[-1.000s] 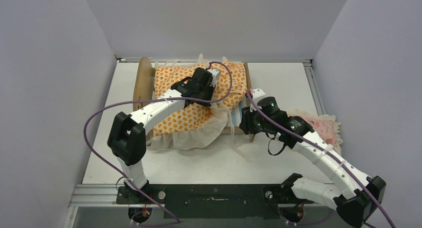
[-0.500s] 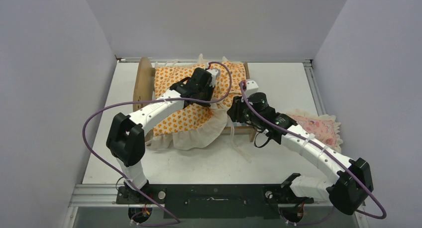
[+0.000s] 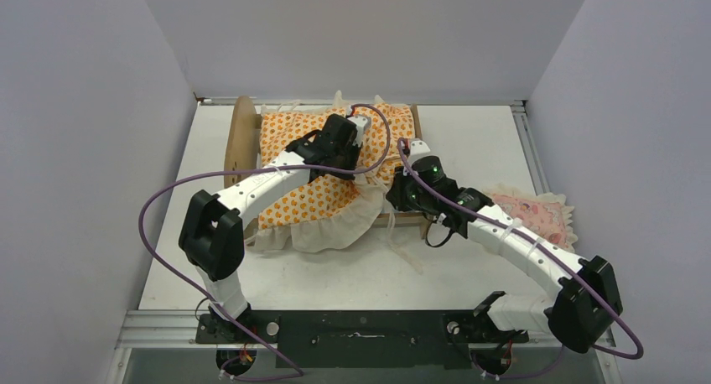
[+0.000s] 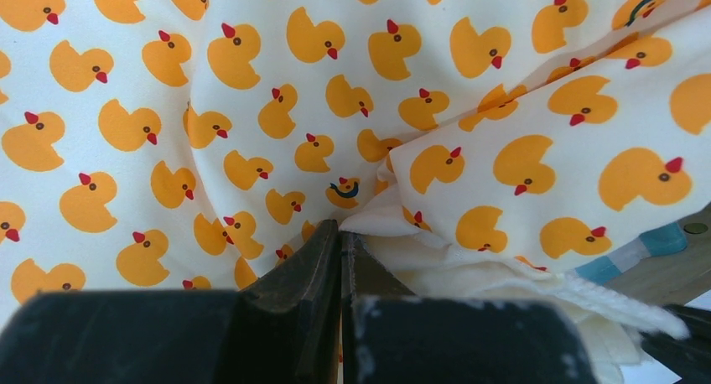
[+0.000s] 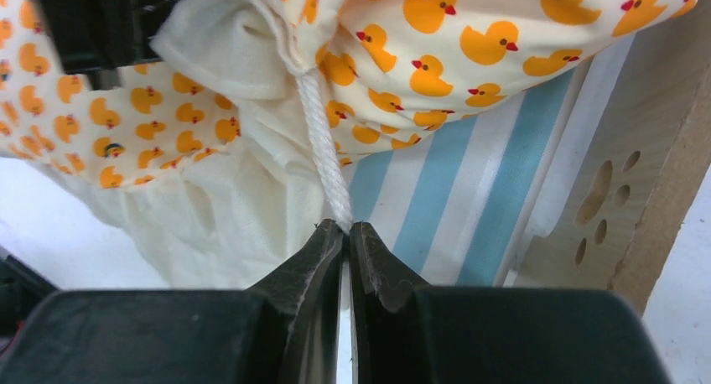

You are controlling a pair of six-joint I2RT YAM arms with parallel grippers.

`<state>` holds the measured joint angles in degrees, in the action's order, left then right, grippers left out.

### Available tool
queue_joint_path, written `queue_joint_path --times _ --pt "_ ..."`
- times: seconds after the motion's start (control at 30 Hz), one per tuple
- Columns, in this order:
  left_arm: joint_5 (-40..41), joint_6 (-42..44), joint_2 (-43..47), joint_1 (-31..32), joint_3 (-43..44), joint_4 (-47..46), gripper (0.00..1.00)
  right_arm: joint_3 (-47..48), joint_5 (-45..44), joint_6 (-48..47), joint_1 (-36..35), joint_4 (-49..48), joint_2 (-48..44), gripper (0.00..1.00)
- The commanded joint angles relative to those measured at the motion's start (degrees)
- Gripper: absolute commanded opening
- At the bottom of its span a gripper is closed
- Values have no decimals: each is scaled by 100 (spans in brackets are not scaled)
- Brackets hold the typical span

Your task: Set up the pet bed

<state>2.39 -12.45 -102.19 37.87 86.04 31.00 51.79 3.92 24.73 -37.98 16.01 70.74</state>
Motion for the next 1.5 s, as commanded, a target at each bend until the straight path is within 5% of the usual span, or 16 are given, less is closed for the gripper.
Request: queue_joint_path --times 0.0,0.2,0.3,0.4,0.47,0.53,0.67,0.8,0.97,1.2,1.47 --pt "113 56 318 -25 -90 -170 0 1080 511 -146 -20 1201 -322 5" --pt "234 85 325 -25 -191 -212 0 1519 1607 -395 65 1837 -744 6" --pt "276 93 315 -27 -218 -222 0 1334 1266 -345 111 2079 -878 5" --pt "279 85 322 -26 -243 -227 0 1030 2597 -421 277 1859 -974 5" --pt "293 85 331 -25 -246 -244 0 959 2146 -279 278 2173 -964 5" --pt "301 64 340 -25 -237 -251 0 866 2915 -522 429 2196 -917 6" --pt "207 -33 413 -4 -145 -166 0 862 1914 -594 543 2580 -871 5" --pt "93 -229 867 101 -213 -149 32 531 2361 -292 875 1720 -953 5" --pt "256 -587 1807 366 -571 -211 40 820 1744 -310 888 1890 -621 5" --pt "1399 -1470 2920 1614 -1183 -145 52 1394 1664 -533 896 2268 -617 5" --pt "2737 -3170 2930 2952 -3043 -2179 52 1368 1809 -592 903 2288 -561 5"
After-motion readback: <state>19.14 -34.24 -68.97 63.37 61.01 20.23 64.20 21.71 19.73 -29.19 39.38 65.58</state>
